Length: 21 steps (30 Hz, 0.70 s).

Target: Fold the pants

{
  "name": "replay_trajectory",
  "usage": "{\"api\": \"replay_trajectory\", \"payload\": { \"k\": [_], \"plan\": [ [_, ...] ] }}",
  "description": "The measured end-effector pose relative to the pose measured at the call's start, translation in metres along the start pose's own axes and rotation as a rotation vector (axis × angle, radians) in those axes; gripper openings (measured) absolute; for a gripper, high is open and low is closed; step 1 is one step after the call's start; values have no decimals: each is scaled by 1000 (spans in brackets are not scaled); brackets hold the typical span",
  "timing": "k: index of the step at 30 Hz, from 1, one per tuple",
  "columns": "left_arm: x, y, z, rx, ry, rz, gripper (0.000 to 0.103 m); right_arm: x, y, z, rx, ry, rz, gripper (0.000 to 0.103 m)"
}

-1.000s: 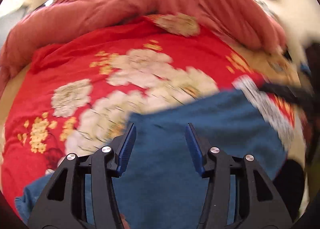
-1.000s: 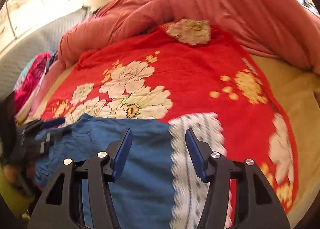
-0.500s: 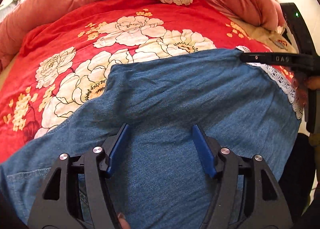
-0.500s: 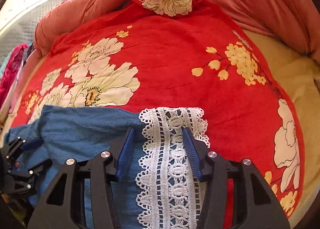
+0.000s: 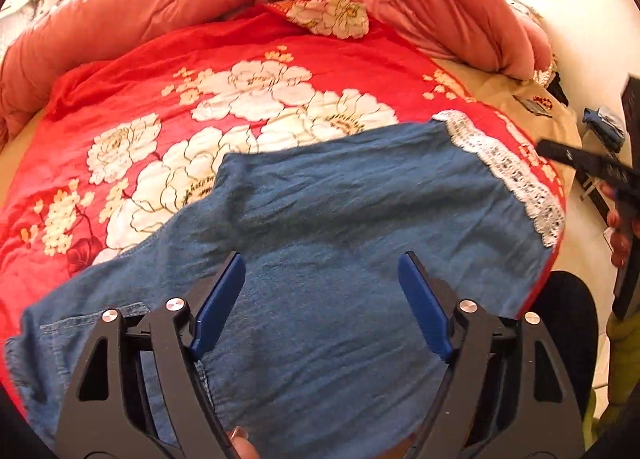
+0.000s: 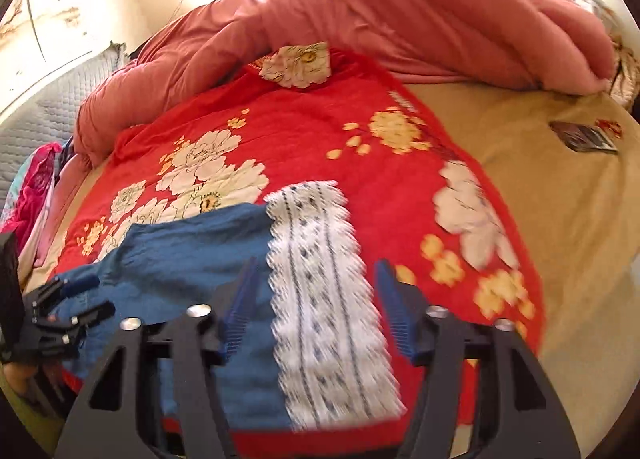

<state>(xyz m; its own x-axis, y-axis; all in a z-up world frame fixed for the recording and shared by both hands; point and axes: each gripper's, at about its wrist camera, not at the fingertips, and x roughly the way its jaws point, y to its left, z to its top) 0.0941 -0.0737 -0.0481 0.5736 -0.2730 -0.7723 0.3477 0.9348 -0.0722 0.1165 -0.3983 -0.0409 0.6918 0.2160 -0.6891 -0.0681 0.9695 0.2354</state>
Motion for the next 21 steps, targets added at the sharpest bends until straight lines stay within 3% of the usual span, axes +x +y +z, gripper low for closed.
{"api": "replay_trajectory", "payload": {
  "k": [9, 21],
  "plan": [
    [-12, -38, 21, 90, -32, -40, 78, -38, -19, -39, 14, -3, -16, 70],
    [21, -95, 80, 262, 11, -84, 79, -28, -22, -58, 73, 45, 66, 70]
  ]
}}
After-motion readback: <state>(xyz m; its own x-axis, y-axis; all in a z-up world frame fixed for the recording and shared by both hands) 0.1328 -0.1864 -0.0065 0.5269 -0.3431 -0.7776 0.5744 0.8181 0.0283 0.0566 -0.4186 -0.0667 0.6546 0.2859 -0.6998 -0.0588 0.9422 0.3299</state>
